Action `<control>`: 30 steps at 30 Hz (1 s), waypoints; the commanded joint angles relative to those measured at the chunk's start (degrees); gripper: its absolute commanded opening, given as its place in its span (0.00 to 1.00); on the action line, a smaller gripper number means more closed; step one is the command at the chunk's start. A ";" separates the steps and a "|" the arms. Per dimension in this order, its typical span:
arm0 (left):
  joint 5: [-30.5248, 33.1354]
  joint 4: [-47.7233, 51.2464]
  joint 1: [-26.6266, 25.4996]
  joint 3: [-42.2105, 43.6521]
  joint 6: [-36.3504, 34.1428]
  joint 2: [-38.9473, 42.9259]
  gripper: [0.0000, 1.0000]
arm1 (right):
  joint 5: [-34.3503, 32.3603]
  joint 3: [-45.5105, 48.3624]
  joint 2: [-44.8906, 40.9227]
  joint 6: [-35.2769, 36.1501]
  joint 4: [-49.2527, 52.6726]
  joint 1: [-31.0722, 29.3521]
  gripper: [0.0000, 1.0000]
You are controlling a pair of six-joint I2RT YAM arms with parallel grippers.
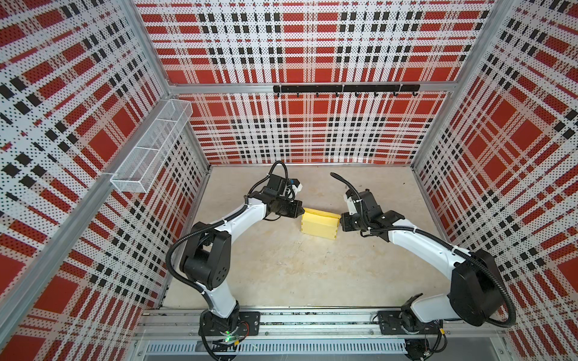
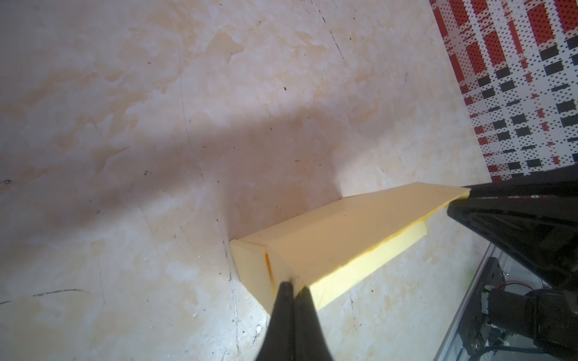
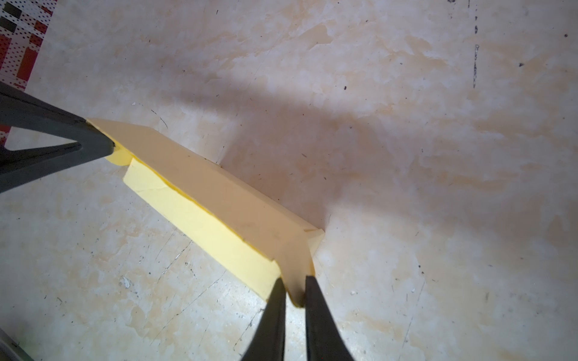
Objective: Fold the paper box
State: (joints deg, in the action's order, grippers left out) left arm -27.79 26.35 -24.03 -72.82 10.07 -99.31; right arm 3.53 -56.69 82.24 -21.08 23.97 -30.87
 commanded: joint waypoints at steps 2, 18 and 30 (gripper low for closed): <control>0.63 0.46 -0.47 1.40 0.74 1.23 0.00 | 1.10 -1.77 -0.28 -2.30 -2.21 -0.65 0.13; 0.81 -0.16 -1.04 2.16 1.11 1.13 0.00 | 2.47 0.15 -0.67 -14.08 -6.82 -0.64 0.06; 0.90 -0.18 -1.34 2.05 1.00 0.70 0.00 | 2.01 0.00 -0.76 -17.03 -6.99 -1.96 0.04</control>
State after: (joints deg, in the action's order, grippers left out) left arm -26.41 25.47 -24.25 -72.03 10.33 -98.83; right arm 4.56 -56.66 82.21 -36.73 20.99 -31.79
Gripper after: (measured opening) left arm 0.044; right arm 0.047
